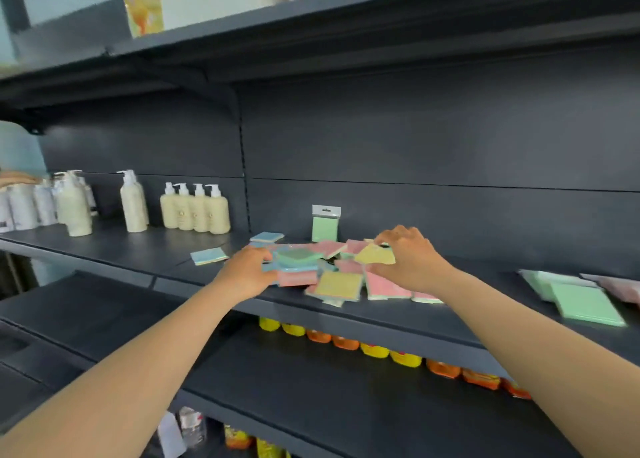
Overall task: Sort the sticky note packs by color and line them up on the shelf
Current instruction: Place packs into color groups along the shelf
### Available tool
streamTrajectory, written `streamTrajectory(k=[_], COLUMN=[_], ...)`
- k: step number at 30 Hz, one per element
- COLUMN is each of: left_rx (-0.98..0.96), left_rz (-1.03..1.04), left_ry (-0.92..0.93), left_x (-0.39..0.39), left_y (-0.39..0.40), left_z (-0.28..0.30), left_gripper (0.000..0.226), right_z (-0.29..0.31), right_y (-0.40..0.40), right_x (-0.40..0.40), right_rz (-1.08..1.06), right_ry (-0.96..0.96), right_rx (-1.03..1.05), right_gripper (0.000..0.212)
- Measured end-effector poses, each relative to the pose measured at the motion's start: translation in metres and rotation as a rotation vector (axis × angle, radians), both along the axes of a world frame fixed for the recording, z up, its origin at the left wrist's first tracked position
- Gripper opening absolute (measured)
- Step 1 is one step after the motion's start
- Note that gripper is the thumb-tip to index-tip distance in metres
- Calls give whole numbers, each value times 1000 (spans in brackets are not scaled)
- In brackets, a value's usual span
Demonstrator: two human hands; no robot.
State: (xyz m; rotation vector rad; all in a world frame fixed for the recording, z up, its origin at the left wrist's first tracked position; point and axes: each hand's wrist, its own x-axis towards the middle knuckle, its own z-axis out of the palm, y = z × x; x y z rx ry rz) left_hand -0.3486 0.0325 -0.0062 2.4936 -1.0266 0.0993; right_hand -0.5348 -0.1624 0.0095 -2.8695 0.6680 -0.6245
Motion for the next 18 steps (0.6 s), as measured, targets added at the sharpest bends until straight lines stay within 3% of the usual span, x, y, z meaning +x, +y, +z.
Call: streamTrajectory(k=[7,11,18], left_rx=[-63,-142,-70], left_rz=[49,1,-146], left_ry=[146,280,353], left_x=[91,120,165], left_y=[43,26,-25], left_z=[-15,-24,-20], left_gripper=[47,52,53], right_z=[-6,-12,-17], right_y=[30,15,-15], right_x=[82,123,191], right_rz=[44,18,-29], right_ry=[59,89,216], right_rx=[41,137,354], right_gripper=[47,47,58])
